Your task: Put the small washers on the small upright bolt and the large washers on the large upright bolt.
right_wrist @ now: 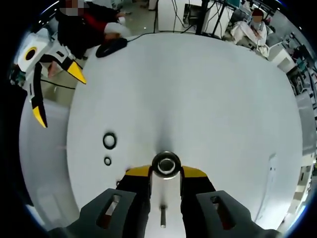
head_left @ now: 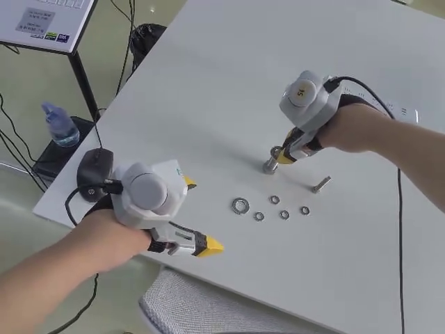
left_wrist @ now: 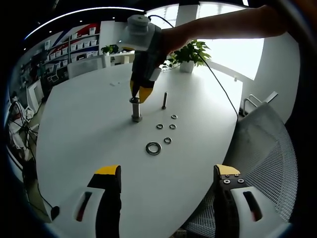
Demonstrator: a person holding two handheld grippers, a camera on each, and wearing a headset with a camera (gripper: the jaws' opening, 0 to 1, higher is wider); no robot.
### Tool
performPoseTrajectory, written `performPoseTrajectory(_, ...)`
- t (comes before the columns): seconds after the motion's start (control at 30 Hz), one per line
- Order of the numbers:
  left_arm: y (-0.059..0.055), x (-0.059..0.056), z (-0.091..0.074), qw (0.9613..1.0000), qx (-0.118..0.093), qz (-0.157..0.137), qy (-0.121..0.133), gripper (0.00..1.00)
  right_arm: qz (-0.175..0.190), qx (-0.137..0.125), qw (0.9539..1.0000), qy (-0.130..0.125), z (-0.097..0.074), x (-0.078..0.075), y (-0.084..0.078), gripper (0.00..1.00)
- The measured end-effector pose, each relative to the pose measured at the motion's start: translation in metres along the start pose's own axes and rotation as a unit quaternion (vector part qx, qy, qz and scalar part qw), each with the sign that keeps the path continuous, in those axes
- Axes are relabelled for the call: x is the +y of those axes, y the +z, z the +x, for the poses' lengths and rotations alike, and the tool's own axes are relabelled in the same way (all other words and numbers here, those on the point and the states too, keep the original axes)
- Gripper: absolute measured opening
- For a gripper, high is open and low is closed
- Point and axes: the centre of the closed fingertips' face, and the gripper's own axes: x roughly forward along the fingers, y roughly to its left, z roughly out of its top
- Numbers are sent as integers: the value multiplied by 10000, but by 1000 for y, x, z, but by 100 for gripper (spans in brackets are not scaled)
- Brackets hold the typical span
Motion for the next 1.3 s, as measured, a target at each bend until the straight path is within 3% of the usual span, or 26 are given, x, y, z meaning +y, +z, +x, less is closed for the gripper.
performPoseTrajectory(0.7,1,0,-2,10000,11,-42,-23,72,-49,116,9999,24,12,2,-2,21)
performPoseTrajectory(0.83,6,2,-3,9999,-98,-112,15,73,-48,137,9999,36,22,-3,-3,21)
performPoseTrajectory(1.3,-1,1,-6,9999,-7,-115,-8,72,-3,158,9999,11,43,-5,-9,21)
